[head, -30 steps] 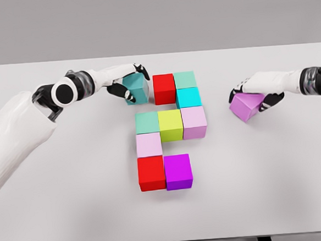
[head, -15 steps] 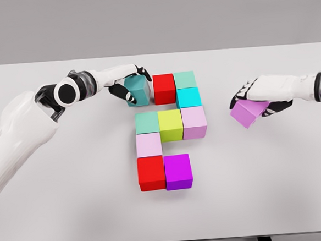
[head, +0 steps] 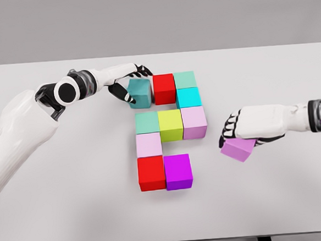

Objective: Assemble the squares on the desktop into the number 2

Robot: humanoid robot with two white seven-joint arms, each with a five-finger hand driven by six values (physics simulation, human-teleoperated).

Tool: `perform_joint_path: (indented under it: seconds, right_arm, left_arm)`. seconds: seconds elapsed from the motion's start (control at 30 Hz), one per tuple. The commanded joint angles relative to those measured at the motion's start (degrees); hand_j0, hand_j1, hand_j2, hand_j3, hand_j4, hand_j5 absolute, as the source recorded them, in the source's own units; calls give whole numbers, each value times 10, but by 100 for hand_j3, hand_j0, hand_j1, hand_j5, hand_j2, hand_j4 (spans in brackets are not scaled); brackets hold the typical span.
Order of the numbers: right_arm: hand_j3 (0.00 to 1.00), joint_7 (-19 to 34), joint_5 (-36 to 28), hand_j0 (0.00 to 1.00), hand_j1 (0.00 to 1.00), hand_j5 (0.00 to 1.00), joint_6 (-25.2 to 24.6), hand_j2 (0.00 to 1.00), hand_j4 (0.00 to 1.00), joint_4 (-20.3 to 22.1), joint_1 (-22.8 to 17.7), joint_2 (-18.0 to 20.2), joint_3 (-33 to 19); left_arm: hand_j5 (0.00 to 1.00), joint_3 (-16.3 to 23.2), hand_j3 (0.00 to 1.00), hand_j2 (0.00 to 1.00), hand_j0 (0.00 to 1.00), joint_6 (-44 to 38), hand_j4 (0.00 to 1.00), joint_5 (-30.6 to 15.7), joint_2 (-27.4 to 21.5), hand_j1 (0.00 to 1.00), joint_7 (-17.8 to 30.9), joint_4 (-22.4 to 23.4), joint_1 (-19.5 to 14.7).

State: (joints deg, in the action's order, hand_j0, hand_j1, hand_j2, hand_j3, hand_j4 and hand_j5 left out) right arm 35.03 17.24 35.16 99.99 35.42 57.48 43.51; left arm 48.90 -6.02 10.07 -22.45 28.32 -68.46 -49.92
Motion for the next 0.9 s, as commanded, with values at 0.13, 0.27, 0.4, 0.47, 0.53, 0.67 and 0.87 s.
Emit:
perform_joint_path:
  seconds: [0.13, 0.27, 0.4, 0.47, 0.53, 0.67, 0.87]
  right_arm:
    - [61, 0, -2, 61, 61, 61, -2, 61, 61, 6, 1, -7, 25]
    - [62, 0, -2, 62, 62, 62, -2, 62, 62, 7, 4, -22, 37]
    - [64, 0, -1, 64, 64, 64, -2, 64, 64, 7, 7, -39, 54]
    - [65, 0, -1, 65, 65, 65, -2, 65, 65, 7, 7, -40, 58]
    - [66, 0, -1, 66, 66, 66, -2, 66, 66, 8, 8, -40, 62]
    - [69, 0, 0, 69, 69, 69, -2, 69, 69, 8, 8, -41, 63]
    - [100, 0, 0, 100, 100, 100, -2, 100, 100, 8, 16, -45, 75]
  left_arm:
    - [90, 0, 90, 90, 90, 0, 90, 0, 10, 90, 0, 15, -5]
    - [91, 0, 91, 91, 91, 0, 91, -1, 11, 91, 0, 16, -5]
    - [91, 0, 91, 91, 91, -2, 91, -2, 32, 91, 1, 64, -12]
    - [91, -1, 91, 91, 91, -2, 91, -2, 36, 91, 0, 76, -13]
    - [91, -1, 91, 91, 91, -3, 91, -15, 36, 91, -1, 77, -13]
    - [91, 0, 91, 91, 91, -29, 91, -23, 45, 91, -1, 83, -13]
    - [91, -1, 91, 91, 91, -63, 91, -39, 53, 91, -4, 85, -13]
